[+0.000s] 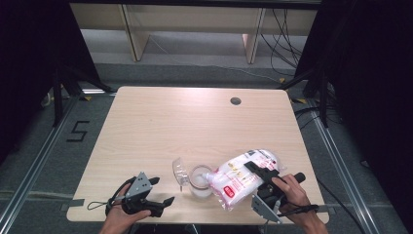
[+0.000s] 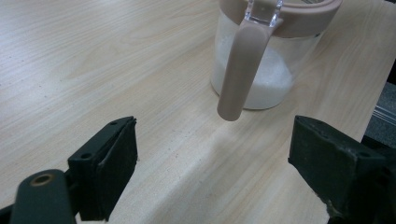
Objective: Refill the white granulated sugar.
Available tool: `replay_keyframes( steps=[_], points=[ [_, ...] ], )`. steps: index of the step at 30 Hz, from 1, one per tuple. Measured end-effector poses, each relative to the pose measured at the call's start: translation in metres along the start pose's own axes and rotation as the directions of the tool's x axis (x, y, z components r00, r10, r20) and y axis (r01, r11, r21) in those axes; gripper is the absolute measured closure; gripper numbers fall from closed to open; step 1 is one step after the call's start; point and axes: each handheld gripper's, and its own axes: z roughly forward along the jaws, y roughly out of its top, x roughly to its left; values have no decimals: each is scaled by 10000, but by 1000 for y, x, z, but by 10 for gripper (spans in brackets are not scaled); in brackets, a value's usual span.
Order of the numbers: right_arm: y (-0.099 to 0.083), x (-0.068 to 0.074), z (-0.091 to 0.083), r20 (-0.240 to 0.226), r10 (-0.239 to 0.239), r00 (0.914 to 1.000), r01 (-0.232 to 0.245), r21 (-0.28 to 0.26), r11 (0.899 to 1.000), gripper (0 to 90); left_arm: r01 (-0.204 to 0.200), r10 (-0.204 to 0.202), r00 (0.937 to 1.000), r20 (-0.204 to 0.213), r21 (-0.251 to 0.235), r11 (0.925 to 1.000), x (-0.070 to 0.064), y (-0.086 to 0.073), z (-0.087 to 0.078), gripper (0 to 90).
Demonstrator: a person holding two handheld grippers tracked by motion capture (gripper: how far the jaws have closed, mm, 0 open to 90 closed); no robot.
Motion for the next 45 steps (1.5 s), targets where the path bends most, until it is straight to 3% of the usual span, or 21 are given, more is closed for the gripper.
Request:
replay_keyframes(
  steps=[1, 3, 4, 7, 10, 11, 12, 21, 22, 23, 24, 26, 27, 33, 34, 35, 39, 42, 43, 44, 45],
  points=[
    [-1, 4, -1, -100, 766, 9970, -766, 71, 9970, 730, -122, 122, 9999, -72, -2, 9999, 0, 0, -1, 151],
    [-2, 3, -1, -161, 809, 9966, -810, -5, 9967, 731, -131, 132, 9999, 3, -95, 9999, 1, 1, 0, 151],
    [-4, 5, -1, -118, 1399, 9901, -1401, -165, 9900, 732, -269, 269, 9996, -16, 3, 9996, 2, 1, -1, 151],
    [-5, 5, 0, -152, 1182, 9929, -1186, -267, 9926, 734, -195, 195, 9998, -9, -57, 9998, 1, 1, -1, 151],
    [-9, 10, 2, -329, 2020, 9788, -2037, -613, 9771, 735, -276, 276, 9996, -18, -4, 9996, 2, 1, -1, 151],
    [-9, 8, 1, -278, 1706, 9850, -1719, -551, 9836, 736, -279, 279, 9996, -16, 0, 9996, 2, 1, -1, 151],
    [-11, 13, 3, -471, 2585, 9649, -2613, -689, 9628, 738, -281, 281, 9996, -14, 4, 9996, 2, 1, -1, 151],
    [-23, 14, 6, -555, 4037, 9132, -4075, -1227, 9049, 746, -288, 288, 9996, -15, -5, 9996, 2, 1, -1, 151],
    [-25, 14, 6, -621, 4227, 9041, -4273, -1251, 8954, 747, -250, 250, 9997, -18, -42, 9997, 2, 1, -1, 151],
    [-25, 16, 6, -598, 4771, 8768, -4808, -1233, 8681, 747, -358, 358, 9994, -21, 27, 9994, 2, 1, -2, 151],
    [-27, 15, 7, -625, 4685, 8812, -4725, -1383, 8704, 748, -17, 17, 10000, -48, -13, 10000, 1, 1, -1, 151],
    [-29, 18, 8, -803, 5347, 8412, -5406, -1364, 8301, 749, -4, 4, 10000, -54, 9, 10000, 1, 1, -1, 151],
    [-30, 17, 9, -787, 5309, 8437, -5366, -1484, 8307, 749, -39, 39, 10000, -48, 33, 10000, 1, 1, -1, 151],
    [-34, 23, 19, -1137, 5968, 7943, -6075, -1574, 7785, 754, 10, -10, 10000, -47, 1, 10000, 1, 1, -1, 151],
    [-34, 25, 22, -1424, 6381, 7567, -6537, -1783, 7354, 756, 2, -3, 10000, -47, -16, 10000, 1, 1, -1, 151],
    [-34, 25, 22, -1424, 6381, 7567, -6537, -1783, 7354, 756, 2, -3, 10000, -47, -16, 10000, 1, 1, -1, 151],
    [-38, 26, 26, -1596, 6981, 6980, -7153, -2013, 6692, 760, 53, -53, 10000, -33, -43, 10000, 0, 1, -1, 151],
    [-43, 28, 29, -1832, 7618, 6214, -7812, -2192, 5846, 762, -47, 47, 10000, -50, -16, 10000, 1, 1, -1, 151],
    [-45, 28, 30, -1848, 7672, 6142, -7863, -2255, 5752, 763, -317, 317, 9995, -78, 24, 9995, 3, 1, -1, 151],
    [-47, 29, 30, -1813, 7843, 5933, -8018, -2193, 5559, 763, -201, 201, 9998, -31, -74, 9998, 2, 1, 0, 151],
    [-50, 29, 32, -1868, 7838, 5922, -8021, -2296, 5513, 763, -143, 143, 9999, -34, -154, 9998, 2, 1, 1, 151]
  ],
)
